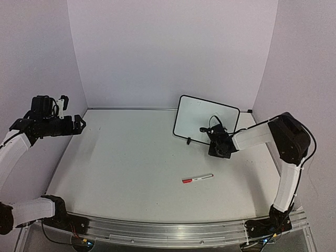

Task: Write a sentence on the whiteboard
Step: Move the whiteboard to the center of the board.

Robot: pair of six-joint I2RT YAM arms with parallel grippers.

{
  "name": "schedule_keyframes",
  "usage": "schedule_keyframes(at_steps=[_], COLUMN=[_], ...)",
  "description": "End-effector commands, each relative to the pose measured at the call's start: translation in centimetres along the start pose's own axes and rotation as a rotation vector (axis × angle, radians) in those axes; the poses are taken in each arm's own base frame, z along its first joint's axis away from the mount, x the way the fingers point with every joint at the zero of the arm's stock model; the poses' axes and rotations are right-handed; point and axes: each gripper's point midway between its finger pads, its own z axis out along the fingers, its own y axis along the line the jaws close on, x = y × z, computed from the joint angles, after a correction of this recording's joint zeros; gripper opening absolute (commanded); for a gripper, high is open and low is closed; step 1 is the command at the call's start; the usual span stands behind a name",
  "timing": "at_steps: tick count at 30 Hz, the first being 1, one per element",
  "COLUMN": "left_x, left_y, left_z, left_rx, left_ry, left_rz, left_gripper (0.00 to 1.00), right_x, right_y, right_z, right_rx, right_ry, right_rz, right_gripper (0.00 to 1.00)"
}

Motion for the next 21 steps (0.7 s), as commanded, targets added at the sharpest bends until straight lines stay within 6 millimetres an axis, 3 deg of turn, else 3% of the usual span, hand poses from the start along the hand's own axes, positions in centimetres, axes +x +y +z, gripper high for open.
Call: schedule_keyframes(at_steps=[1,11,21], left_x=[-0.8,-0.5,-0.4], left_y=[-0.2,-0.1,0.0], left_z=[0.2,0.5,0.7], left_rx=[0.014,0.011,0.007], left_ry=[-0.033,-0.02,-0.015], left_rz=[0.015,0.017,0.016], left_gripper=[1.0,0.99,1.0], right_x=[-0.3,3.8,7.2], right_y=[6.3,11.1,11.1], right_z=[-3.6,-5.9,-7.6], right_rx=[-0.29,-0.458,-0.4], right_ry=[-0.019,0.017,0.04], right_rz=[-0.057,-0.253,-0.415], right_gripper=[0.0,0.0,0.0])
